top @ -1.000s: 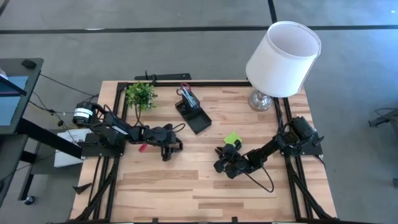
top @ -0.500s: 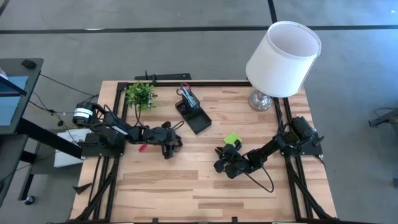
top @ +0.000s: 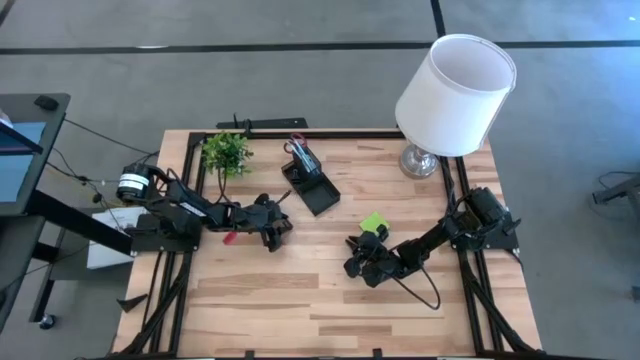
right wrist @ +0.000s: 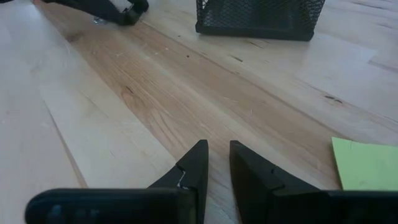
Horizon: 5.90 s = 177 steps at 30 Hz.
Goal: Pick and place office supplies into organizer
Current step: Put the black binder clip into the desk organizer
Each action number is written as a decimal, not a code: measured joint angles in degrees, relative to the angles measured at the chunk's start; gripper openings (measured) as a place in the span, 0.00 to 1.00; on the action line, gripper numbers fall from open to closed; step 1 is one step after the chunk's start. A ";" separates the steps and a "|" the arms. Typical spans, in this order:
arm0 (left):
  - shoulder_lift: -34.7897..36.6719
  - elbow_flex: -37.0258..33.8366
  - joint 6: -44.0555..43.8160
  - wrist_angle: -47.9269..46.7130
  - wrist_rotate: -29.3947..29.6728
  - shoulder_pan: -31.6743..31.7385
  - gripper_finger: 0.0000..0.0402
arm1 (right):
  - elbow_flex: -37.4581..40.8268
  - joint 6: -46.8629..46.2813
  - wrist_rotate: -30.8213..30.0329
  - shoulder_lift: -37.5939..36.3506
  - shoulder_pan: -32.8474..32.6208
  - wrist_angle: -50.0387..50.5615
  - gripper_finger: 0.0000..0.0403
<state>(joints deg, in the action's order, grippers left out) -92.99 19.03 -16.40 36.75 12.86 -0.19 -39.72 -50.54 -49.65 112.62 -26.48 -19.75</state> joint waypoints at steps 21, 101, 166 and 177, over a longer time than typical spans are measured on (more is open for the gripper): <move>0.02 0.00 -2.98 -1.58 7.52 1.96 0.44 | 0.00 0.00 -0.06 0.00 0.00 0.00 0.15; 39.15 30.44 -52.34 -98.24 39.97 -18.24 0.29 | 0.00 -0.02 -0.29 -0.02 -2.32 1.49 0.15; 48.26 1.92 -52.64 -78.32 37.46 -20.46 0.29 | -69.44 6.93 10.50 26.58 18.92 40.15 0.40; 48.26 1.92 -52.57 -78.29 37.20 -20.46 0.29 | -69.27 10.92 10.63 31.12 18.46 35.60 0.47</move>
<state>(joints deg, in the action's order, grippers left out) -44.73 20.95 -68.97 -41.54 50.06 -20.64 -109.00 -39.62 -39.02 143.74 -8.02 15.85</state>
